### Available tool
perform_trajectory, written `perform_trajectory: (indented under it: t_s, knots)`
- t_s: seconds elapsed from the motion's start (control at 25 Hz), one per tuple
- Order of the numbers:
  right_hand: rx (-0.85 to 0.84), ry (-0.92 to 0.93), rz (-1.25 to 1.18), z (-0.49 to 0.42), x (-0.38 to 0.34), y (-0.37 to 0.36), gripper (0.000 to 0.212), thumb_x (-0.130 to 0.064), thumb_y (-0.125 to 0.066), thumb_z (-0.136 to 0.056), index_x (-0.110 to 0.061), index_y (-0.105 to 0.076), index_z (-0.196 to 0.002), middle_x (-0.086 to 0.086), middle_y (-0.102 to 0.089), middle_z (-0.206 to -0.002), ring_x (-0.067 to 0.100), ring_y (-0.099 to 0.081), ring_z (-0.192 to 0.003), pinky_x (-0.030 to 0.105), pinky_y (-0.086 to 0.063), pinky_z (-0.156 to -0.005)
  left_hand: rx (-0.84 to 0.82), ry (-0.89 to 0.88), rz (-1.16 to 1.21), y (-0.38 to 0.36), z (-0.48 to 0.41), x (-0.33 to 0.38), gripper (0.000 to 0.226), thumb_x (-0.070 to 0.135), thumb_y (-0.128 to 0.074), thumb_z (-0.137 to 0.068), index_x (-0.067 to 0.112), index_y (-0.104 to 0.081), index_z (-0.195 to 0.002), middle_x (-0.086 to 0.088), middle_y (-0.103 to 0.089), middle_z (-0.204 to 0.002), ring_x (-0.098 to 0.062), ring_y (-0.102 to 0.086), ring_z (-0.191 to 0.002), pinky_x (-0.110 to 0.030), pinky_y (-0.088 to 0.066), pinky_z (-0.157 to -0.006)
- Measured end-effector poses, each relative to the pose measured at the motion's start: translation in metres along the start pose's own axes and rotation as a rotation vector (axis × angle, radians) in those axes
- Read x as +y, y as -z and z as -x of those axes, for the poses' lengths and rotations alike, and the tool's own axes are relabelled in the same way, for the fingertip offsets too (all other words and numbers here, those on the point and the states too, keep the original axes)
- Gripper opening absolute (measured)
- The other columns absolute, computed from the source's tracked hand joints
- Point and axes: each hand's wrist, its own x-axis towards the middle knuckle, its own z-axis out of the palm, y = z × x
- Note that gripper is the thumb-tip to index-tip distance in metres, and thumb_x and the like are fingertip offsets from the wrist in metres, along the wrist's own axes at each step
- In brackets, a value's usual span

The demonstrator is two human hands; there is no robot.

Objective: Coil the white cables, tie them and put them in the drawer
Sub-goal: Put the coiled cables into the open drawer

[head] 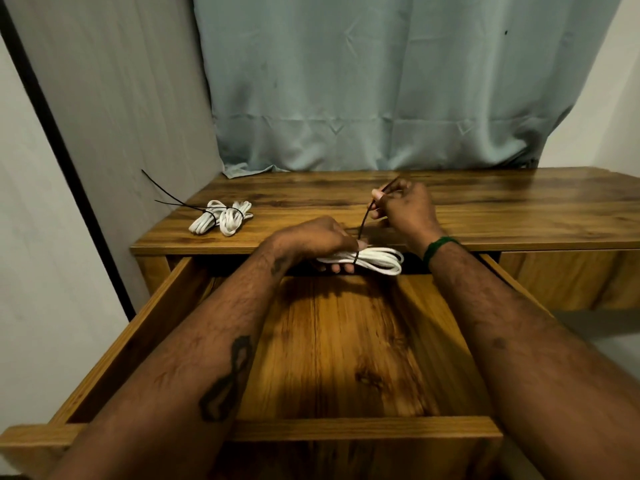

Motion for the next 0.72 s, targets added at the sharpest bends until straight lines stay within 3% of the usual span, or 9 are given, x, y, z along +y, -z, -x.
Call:
perform_trajectory:
  t_s: [0.12, 0.28, 0.4, 0.48, 0.6, 0.72]
  knots:
    - [-0.013, -0.024, -0.020, -0.008, -0.003, 0.008, 0.027, -0.031, -0.066, -0.095, -0.007, -0.060, -0.107, 0.013, -0.072, -0.093, 0.018, -0.064, -0.065, 0.032, -0.054, -0.059, 0.322, -0.064, 0.284, 0.010, -0.003, -0.003, 0.030, 0.028, -0.066, -0.097, 0.001, -0.077, -0.098, -0.019, -0.078, -0.089, -0.014, -0.056, -0.052, -0.024, -0.043, -0.051]
    - [-0.059, 0.035, 0.245, 0.002, 0.010, -0.011, 0.028, -0.045, -0.066, -0.091, -0.017, -0.067, -0.092, 0.004, -0.073, -0.092, 0.022, -0.070, -0.085, 0.042, -0.059, -0.079, 0.576, -0.060, 0.389, 0.017, -0.009, -0.013, 0.024, 0.027, -0.073, -0.091, 0.005, -0.080, -0.087, -0.021, -0.077, -0.083, -0.022, -0.062, -0.059, -0.032, -0.053, -0.061]
    - [-0.214, 0.169, 0.489, 0.014, 0.013, -0.027, 0.032, -0.043, -0.065, -0.093, -0.017, -0.065, -0.112, -0.002, -0.068, -0.101, 0.017, -0.064, -0.094, 0.033, -0.052, -0.083, 0.786, -0.040, 0.357, 0.030, -0.014, -0.026, 0.022, 0.033, -0.079, -0.085, 0.016, -0.080, -0.072, -0.002, -0.075, -0.066, -0.011, -0.062, -0.056, -0.027, -0.052, -0.064]
    - [-0.308, 0.239, 0.581, 0.020, 0.013, -0.034, 0.032, -0.043, -0.065, -0.092, -0.020, -0.063, -0.114, -0.003, -0.067, -0.102, 0.017, -0.063, -0.095, 0.033, -0.051, -0.084, 0.850, -0.031, 0.307, 0.036, -0.015, -0.032, 0.024, 0.033, -0.079, -0.085, 0.014, -0.079, -0.069, 0.006, -0.066, -0.056, -0.007, -0.056, -0.051, -0.020, -0.044, -0.060]
    - [-0.369, 0.250, 0.656, 0.026, 0.013, -0.040, 0.026, -0.043, -0.066, -0.091, -0.019, -0.065, -0.100, 0.001, -0.069, -0.094, 0.019, -0.063, -0.089, 0.032, -0.049, -0.076, 0.904, 0.018, 0.231, 0.039, -0.018, -0.045, 0.026, 0.035, -0.078, -0.085, 0.010, -0.081, -0.079, 0.001, -0.073, -0.069, -0.014, -0.065, -0.065, -0.022, -0.044, -0.064]
    - [-0.410, 0.249, 0.717, 0.031, 0.012, -0.042, 0.024, -0.043, -0.065, -0.092, -0.020, -0.067, -0.100, 0.000, -0.068, -0.098, 0.017, -0.062, -0.091, 0.033, -0.051, -0.078, 1.026, 0.105, 0.202, 0.044, -0.014, -0.053, 0.027, 0.039, -0.074, -0.087, 0.015, -0.082, -0.097, -0.001, -0.080, -0.095, -0.019, -0.072, -0.093, -0.023, -0.050, -0.081]
